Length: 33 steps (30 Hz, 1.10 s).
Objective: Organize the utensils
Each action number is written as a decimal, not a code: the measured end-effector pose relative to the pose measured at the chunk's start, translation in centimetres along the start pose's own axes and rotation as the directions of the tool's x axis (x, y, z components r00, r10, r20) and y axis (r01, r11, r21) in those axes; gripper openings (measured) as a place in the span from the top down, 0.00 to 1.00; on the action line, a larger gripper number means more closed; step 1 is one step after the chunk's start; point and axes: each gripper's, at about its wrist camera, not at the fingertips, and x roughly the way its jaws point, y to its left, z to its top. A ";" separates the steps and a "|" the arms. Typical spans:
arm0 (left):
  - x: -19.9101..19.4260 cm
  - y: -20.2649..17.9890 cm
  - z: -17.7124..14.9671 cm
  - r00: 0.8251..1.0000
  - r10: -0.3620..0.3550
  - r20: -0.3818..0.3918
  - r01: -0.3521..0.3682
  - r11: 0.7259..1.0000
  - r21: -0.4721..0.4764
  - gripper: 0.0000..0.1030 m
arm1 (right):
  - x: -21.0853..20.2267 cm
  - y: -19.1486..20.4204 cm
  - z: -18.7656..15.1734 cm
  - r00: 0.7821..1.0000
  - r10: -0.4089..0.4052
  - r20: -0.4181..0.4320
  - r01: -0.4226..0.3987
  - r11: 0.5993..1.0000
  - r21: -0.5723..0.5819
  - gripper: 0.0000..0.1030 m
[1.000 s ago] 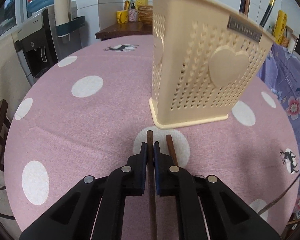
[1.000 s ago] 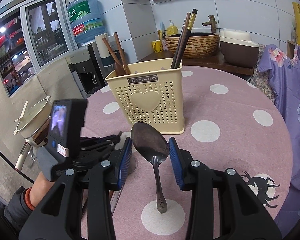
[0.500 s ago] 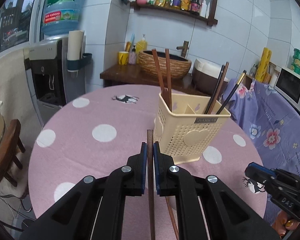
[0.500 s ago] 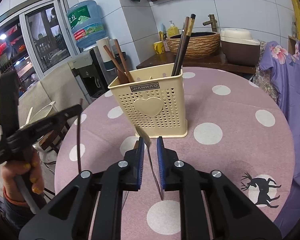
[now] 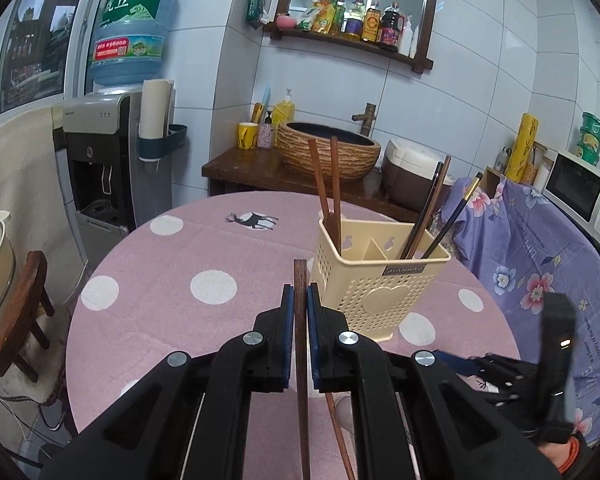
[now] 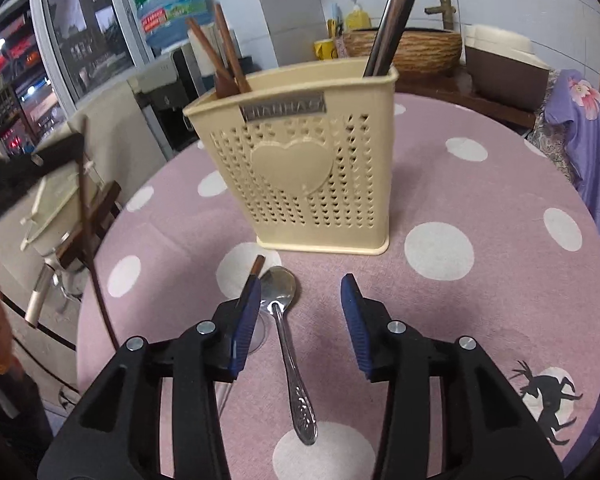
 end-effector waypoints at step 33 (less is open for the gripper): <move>-2.2 0.3 0.6 0.997 -0.013 0.070 0.013 1.000 0.009 0.93 | 10.3 6.1 1.0 0.936 -0.207 -0.286 0.112 0.943 -0.315 0.54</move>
